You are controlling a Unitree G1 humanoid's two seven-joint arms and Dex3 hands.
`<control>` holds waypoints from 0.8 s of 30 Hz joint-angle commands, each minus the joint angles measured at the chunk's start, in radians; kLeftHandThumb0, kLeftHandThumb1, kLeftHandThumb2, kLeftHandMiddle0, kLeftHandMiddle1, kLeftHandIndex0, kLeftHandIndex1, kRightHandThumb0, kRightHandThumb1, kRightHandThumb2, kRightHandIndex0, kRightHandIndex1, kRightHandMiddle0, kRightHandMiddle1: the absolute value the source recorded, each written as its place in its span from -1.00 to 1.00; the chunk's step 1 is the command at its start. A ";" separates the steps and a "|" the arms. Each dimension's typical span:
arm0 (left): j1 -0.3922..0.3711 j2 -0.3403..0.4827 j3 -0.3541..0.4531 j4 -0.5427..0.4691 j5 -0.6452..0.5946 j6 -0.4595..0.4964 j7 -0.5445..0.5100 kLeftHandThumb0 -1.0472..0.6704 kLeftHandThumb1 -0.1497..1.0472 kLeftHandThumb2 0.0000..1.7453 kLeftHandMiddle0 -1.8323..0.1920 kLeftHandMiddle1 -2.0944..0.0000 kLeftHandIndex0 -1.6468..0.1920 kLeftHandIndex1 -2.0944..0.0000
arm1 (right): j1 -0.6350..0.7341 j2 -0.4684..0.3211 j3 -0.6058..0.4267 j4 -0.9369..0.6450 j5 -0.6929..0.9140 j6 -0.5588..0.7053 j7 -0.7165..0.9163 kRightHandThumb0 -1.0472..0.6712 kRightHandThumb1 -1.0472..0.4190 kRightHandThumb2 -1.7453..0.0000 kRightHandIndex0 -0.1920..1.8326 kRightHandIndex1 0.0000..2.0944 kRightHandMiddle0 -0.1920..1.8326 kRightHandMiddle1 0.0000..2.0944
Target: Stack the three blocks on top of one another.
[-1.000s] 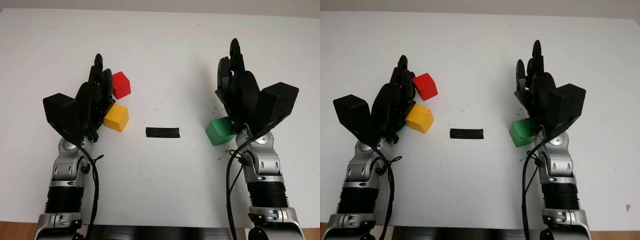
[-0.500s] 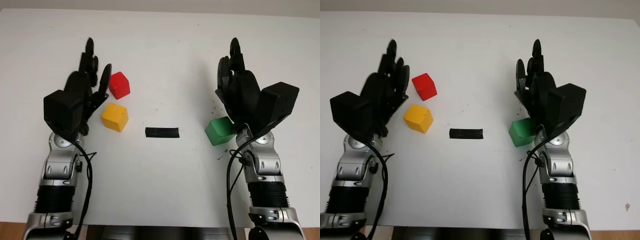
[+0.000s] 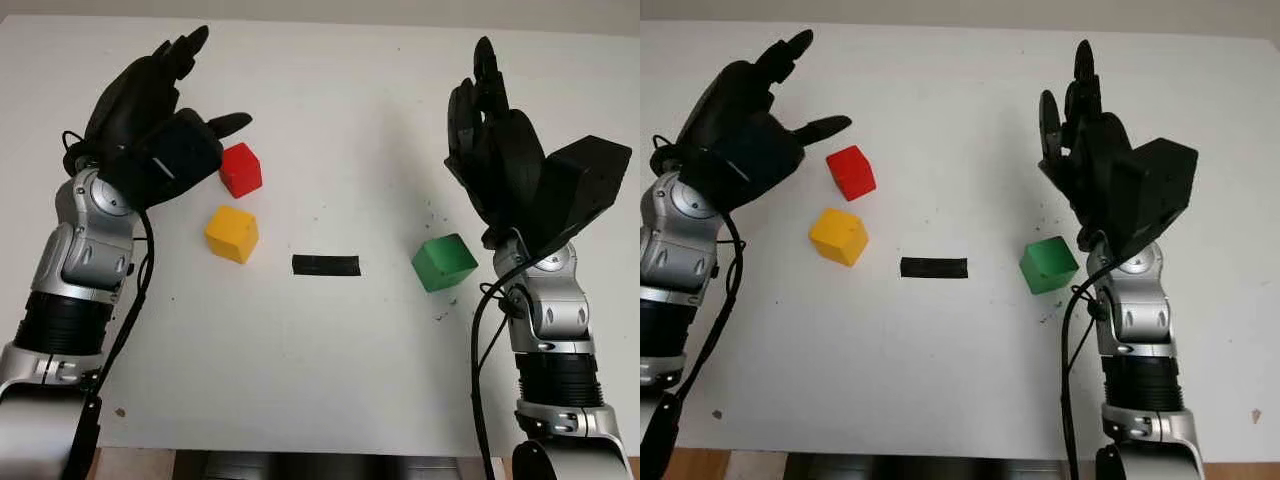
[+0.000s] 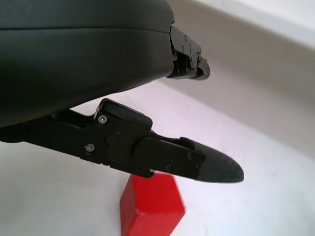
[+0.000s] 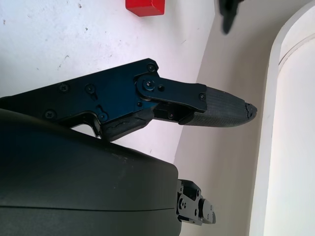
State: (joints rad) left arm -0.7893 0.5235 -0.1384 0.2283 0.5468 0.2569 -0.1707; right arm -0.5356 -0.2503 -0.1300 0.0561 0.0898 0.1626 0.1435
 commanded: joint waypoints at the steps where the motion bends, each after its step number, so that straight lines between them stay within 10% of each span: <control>1: -0.028 0.006 -0.023 0.028 0.014 -0.003 -0.013 -0.75 1.00 -0.85 0.79 0.95 0.55 0.84 | -0.011 -0.010 -0.007 -0.004 0.004 -0.015 0.005 -0.67 -1.00 0.29 -1.00 -1.00 -1.00 -1.00; 17: -0.033 0.041 -0.085 0.023 0.051 0.022 -0.181 -0.87 1.00 -0.80 0.78 0.95 0.49 0.90 | -0.008 -0.016 0.000 -0.007 -0.007 -0.019 0.018 -0.64 -1.00 0.28 -1.00 -1.00 -1.00 -1.00; 24: -0.010 0.045 -0.155 -0.007 0.242 0.041 -0.078 -0.83 1.00 -0.79 0.84 0.97 0.58 0.95 | -0.012 -0.018 0.002 0.011 -0.015 -0.035 0.031 -0.65 -1.00 0.28 -1.00 -1.00 -1.00 -1.00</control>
State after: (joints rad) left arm -0.7999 0.5599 -0.2786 0.2303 0.7665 0.2979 -0.2667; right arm -0.5426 -0.2556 -0.1254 0.0635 0.0766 0.1437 0.1709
